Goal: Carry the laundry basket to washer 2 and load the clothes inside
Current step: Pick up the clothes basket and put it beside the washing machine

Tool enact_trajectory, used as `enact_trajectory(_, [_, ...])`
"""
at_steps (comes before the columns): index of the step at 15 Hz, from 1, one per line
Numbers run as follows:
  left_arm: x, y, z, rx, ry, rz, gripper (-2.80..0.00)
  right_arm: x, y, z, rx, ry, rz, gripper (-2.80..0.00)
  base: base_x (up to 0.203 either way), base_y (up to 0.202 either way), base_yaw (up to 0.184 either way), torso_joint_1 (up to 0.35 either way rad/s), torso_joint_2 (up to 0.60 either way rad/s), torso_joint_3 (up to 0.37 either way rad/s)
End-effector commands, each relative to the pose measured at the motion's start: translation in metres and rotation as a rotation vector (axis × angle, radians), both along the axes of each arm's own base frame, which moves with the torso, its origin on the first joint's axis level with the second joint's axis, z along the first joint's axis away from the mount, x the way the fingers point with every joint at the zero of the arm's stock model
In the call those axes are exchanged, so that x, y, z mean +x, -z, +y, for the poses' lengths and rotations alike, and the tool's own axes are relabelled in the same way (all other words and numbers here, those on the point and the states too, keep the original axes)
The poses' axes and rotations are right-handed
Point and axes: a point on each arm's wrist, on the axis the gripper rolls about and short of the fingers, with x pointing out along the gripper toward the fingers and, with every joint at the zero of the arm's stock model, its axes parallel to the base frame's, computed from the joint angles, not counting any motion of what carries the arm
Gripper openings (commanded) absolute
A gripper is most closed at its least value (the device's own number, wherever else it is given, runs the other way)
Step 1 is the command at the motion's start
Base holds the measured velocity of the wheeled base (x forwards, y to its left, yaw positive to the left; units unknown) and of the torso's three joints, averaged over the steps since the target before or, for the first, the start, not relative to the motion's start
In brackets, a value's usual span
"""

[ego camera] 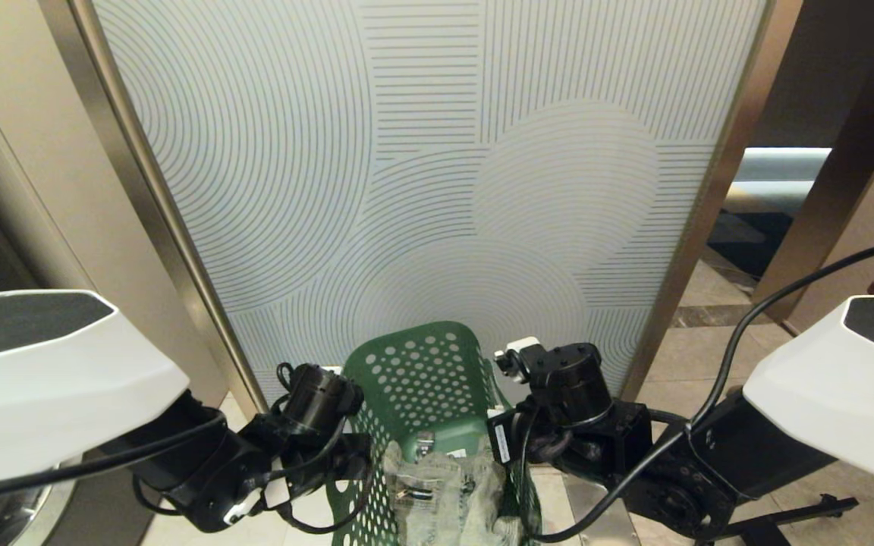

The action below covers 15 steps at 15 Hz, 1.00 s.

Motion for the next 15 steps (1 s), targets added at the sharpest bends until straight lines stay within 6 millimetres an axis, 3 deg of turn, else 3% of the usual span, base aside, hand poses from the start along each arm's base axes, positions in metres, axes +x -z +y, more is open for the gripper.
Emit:
enact_trajectory(1, [-0.0001,0.0008,0.0000,0.000,-0.003,0.001,-2.80,0.0000,0.0006,0.0001,0.004,0.002,0.000,-2.80,0.000,0.000,0.000,0.000,0.00,0.000])
enact_trajectory(8, [-0.0010,0.0016,0.0006,0.002,-0.003,0.005,-2.80,0.0011,0.0011,-0.0012,0.009,0.009,0.001,-2.80,0.000,0.000,0.000,0.000,0.00,0.000])
enact_trajectory(15, [-0.0017,0.0027,0.0011,0.005,-0.003,0.009,-2.80,0.0015,0.0017,-0.0016,0.008,0.011,0.002,-2.80,0.001,-0.008,0.161,0.001,0.00,0.000])
